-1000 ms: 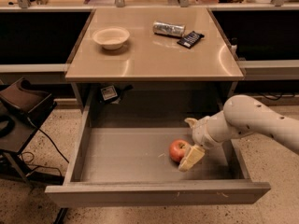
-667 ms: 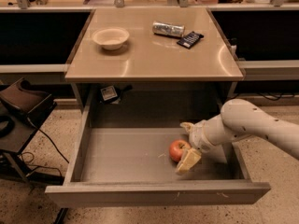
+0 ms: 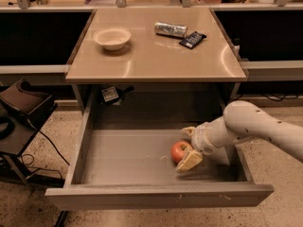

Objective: Pick apple from top drawer and place on counter

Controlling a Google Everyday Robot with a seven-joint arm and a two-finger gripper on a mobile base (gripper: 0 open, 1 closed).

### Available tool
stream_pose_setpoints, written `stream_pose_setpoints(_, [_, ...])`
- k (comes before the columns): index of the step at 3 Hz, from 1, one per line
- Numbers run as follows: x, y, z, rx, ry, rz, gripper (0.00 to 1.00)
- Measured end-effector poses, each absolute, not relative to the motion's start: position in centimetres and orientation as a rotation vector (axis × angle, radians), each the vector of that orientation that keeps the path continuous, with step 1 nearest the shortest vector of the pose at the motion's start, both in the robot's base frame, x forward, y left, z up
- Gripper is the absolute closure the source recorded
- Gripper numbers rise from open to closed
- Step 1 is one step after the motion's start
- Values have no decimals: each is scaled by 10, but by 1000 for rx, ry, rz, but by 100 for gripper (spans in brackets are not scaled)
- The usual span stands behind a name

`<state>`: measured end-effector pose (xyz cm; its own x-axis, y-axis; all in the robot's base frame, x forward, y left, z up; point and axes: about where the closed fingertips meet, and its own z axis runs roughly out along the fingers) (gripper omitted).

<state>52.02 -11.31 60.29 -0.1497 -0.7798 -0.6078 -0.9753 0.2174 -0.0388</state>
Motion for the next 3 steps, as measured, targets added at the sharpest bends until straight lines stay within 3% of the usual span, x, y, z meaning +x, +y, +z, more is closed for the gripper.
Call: stream_pose_setpoints(3, [520,-115,629,-1593,2008,440,89])
